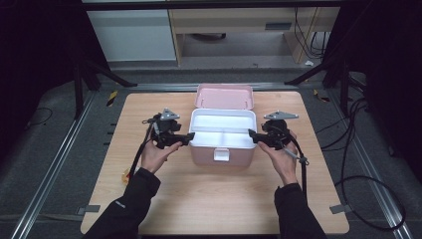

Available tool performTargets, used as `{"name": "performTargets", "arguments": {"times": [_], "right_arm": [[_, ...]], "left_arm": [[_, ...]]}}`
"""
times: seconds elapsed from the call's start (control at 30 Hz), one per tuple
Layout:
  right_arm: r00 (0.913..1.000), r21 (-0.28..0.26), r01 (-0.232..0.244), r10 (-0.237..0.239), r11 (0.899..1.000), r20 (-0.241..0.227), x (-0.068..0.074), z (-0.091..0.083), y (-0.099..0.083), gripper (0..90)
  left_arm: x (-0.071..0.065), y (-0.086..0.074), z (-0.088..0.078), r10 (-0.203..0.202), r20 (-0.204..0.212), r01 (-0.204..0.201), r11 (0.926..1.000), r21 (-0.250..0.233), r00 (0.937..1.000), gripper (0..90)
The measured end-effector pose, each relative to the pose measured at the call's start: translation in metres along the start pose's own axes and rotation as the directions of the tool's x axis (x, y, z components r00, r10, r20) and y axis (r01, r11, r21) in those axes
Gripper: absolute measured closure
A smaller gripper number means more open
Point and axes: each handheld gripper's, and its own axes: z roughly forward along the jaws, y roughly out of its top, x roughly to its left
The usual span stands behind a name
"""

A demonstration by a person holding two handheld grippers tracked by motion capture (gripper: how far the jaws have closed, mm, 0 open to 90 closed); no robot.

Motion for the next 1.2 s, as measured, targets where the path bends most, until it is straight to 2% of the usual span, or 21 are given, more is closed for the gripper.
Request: {"name": "performTargets", "arguments": {"times": [0.07,0.13,0.17,0.23,0.27,0.33,0.57,0.67,0.73,0.93,1.07,1.2], "right_arm": [[0.9998,0.009,0.012,-0.013,1.000,0.015,0.000,0.004,-0.002,49.6],[1.0000,0.014,0.001,-0.001,1.000,-0.008,-0.002,0.006,-0.003,52.0],[0.9999,0.012,0.002,-0.002,1.000,-0.013,-0.001,0.007,-0.003,53.8],[0.9996,0.009,0.013,-0.013,1.000,-0.025,0.001,0.008,-0.003,59.5],[0.9996,0.010,0.024,-0.024,1.000,-0.018,0.002,0.008,-0.003,59.5],[0.9994,0.010,0.032,-0.031,0.999,-0.016,0.003,0.008,-0.003,59.5],[0.9988,0.012,0.036,-0.036,0.999,-0.034,0.009,0.006,-0.004,60.8],[0.9974,0.003,0.048,-0.047,0.999,-0.055,0.019,0.006,-0.004,61.4],[0.9951,-0.017,0.070,-0.071,0.997,-0.069,0.026,0.004,-0.003,65.5],[0.9908,-0.003,0.104,-0.104,0.995,-0.087,0.045,0.004,-0.001,64.8],[0.9903,0.007,0.119,-0.118,0.993,-0.074,0.048,0.008,-0.001,60.0],[0.9901,0.008,0.112,-0.111,0.994,-0.085,0.046,0.008,-0.001,60.4]], "left_arm": [[-0.002,-0.001,0.009,0.005,0.008,-0.006,0.9999,0.015,1.0000,37.1],[-0.003,-0.002,0.016,0.016,0.005,-0.016,0.9991,0.039,0.9999,39.9],[-0.002,-0.003,0.017,0.012,0.018,-0.012,0.9993,0.035,0.9998,41.5],[-0.001,-0.002,0.016,0.010,0.023,-0.010,0.9994,0.032,0.9997,49.2],[-0.001,-0.003,0.015,0.017,0.021,-0.017,0.9993,0.032,0.9996,52.8],[-0.001,-0.003,0.015,0.014,0.032,-0.015,0.9993,0.036,0.9994,53.2],[-0.002,-0.011,0.004,0.016,0.007,-0.016,0.9990,0.043,0.9998,52.9],[0.001,-0.016,-0.005,0.018,-0.004,-0.018,0.9984,0.053,0.9998,52.8],[0.005,-0.022,-0.012,0.019,-0.017,-0.019,0.9985,0.051,0.9997,52.9],[0.013,-0.032,-0.024,0.010,-0.020,-0.009,0.9989,0.046,0.9998,53.2],[0.014,-0.033,-0.024,0.006,-0.012,-0.006,0.9992,0.040,0.9999,53.2],[0.016,-0.035,-0.024,-0.005,0.001,0.005,0.9995,0.032,1.0000,53.1]]}}
